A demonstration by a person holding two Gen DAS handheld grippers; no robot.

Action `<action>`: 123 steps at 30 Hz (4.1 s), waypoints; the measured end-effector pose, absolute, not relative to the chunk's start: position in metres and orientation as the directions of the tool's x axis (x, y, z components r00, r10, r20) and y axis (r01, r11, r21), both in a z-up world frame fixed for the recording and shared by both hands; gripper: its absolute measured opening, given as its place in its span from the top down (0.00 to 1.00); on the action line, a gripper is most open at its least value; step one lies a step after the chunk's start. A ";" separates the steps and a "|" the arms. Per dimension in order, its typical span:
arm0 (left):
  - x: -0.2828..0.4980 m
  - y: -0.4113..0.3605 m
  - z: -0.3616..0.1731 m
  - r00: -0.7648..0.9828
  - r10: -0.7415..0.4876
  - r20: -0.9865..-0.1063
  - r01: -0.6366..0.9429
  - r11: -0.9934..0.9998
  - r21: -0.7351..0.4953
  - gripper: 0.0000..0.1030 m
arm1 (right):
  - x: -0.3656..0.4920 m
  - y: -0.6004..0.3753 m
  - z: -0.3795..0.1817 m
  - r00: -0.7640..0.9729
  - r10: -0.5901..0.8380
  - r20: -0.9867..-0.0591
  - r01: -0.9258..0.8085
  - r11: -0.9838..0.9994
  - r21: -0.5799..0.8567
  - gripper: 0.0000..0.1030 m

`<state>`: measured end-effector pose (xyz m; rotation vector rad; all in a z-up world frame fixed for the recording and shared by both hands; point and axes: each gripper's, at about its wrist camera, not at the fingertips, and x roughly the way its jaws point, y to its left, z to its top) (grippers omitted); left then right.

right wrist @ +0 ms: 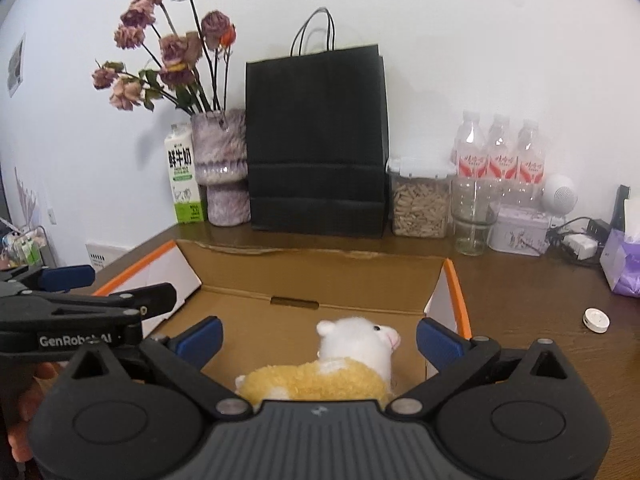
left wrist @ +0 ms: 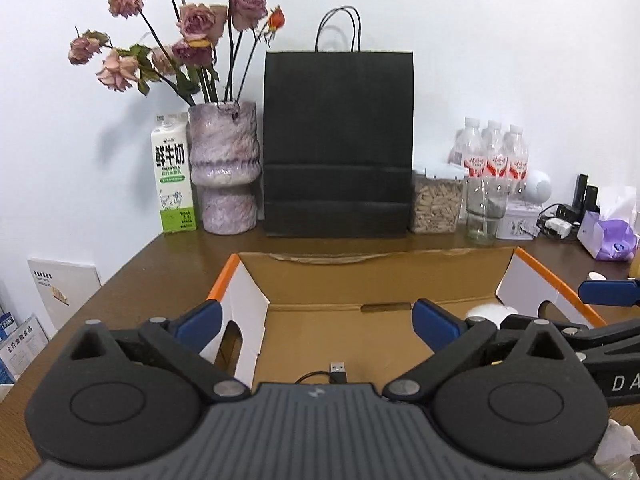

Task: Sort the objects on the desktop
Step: 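Open both grippers to drop the cable and plush toy in the box, then grasp the white plug with the left gripper while the right gripper grasps the navy pouch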

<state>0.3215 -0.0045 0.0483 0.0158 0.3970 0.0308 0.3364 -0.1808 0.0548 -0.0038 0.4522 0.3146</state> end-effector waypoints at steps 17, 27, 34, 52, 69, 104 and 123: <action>0.301 -0.005 0.081 0.951 0.022 -0.307 -0.026 1.000 -0.010 0.00 | 0.309 -0.180 0.087 0.890 0.288 -0.352 -0.299 0.954 0.024 0.00; 0.243 -0.002 0.120 0.975 0.012 -0.223 -0.017 1.000 -0.018 0.00 | 0.256 -0.182 0.121 0.910 0.300 -0.285 -0.305 0.952 0.026 0.00; 0.190 0.007 0.127 0.978 -0.014 -0.209 0.005 0.999 -0.043 0.00 | 0.204 -0.186 0.122 0.909 0.311 -0.278 -0.313 0.949 0.040 0.00; 0.087 0.047 0.060 0.955 0.037 -0.293 -0.057 0.997 -0.058 0.00 | 0.090 -0.197 0.046 0.905 0.231 -0.356 -0.228 0.972 0.051 0.00; 0.076 0.050 -0.009 0.881 0.029 -0.471 -0.045 0.999 -0.022 0.00 | 0.090 -0.167 -0.024 0.816 0.162 -0.555 -0.187 0.982 0.012 0.00; 0.111 0.031 -0.016 0.843 -0.053 -0.536 0.067 0.998 0.006 0.50 | 0.100 -0.165 -0.014 0.788 0.207 -0.579 -0.226 0.973 0.040 0.21; 0.106 0.029 -0.016 0.836 -0.053 -0.546 0.062 0.998 -0.002 0.73 | 0.096 -0.170 -0.009 0.782 0.223 -0.582 -0.240 0.969 0.048 0.35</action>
